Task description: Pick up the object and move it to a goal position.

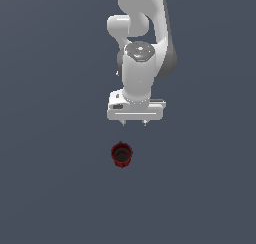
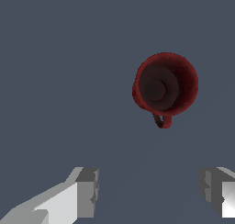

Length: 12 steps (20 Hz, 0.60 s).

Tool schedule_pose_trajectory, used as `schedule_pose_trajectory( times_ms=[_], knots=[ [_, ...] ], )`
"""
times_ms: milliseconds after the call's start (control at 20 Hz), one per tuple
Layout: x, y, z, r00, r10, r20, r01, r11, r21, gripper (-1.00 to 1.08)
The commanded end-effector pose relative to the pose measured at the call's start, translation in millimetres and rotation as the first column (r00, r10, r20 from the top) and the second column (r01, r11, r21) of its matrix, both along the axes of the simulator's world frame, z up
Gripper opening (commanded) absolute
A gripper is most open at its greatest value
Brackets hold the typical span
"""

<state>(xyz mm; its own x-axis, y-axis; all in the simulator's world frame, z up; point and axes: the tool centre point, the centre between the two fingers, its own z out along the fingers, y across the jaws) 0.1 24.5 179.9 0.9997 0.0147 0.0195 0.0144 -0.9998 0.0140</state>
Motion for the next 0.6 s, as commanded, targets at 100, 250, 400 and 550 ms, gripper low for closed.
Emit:
schedule_pose_trajectory(
  times_ms=[100, 250, 400, 550],
  knots=[
    [1.8, -2.0, -3.6, 0.998, -0.065, 0.001, 0.065, 0.998, 0.007, 0.68],
    [3.5, -3.9, -6.9, 0.992, -0.127, 0.002, 0.127, 0.992, 0.013, 0.68],
    [5.6, -6.3, -11.1, 0.979, -0.203, 0.002, 0.203, 0.979, 0.021, 0.68],
    [8.1, -9.2, -15.9, 0.957, -0.291, 0.001, 0.291, 0.956, 0.029, 0.68]
  ],
)
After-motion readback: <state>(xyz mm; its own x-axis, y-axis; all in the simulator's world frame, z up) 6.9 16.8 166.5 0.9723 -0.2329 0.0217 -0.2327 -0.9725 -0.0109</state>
